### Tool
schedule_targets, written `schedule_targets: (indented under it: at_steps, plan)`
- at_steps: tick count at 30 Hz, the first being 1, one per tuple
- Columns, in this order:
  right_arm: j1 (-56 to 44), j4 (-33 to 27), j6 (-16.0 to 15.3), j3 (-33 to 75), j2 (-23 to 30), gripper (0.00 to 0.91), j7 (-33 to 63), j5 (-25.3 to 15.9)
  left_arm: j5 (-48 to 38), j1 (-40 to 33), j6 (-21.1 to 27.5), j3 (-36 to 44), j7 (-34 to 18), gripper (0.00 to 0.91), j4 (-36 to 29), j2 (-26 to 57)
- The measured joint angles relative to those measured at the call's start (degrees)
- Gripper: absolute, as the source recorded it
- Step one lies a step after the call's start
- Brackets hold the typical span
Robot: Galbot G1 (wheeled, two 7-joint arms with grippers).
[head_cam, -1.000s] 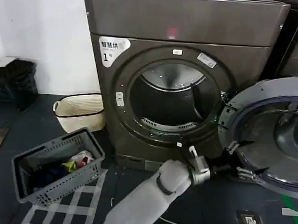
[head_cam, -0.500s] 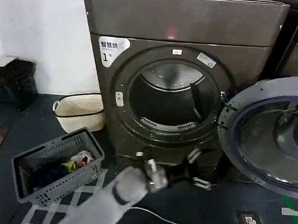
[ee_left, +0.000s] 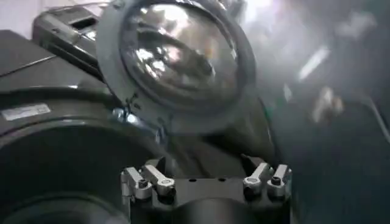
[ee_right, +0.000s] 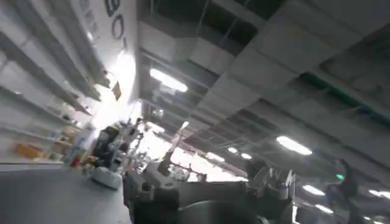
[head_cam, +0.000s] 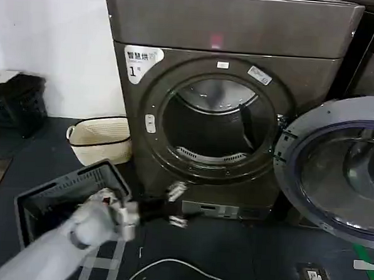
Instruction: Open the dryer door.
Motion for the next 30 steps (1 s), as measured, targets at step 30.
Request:
schedule_targets:
  at_steps: [30]
  plan:
    - [3.3,-3.2,6.4,-5.9,-0.2,0.907,-3.2,1.2,80.8,21.9,-25.6,-29.2,-26.3,0.907,6.0,21.5]
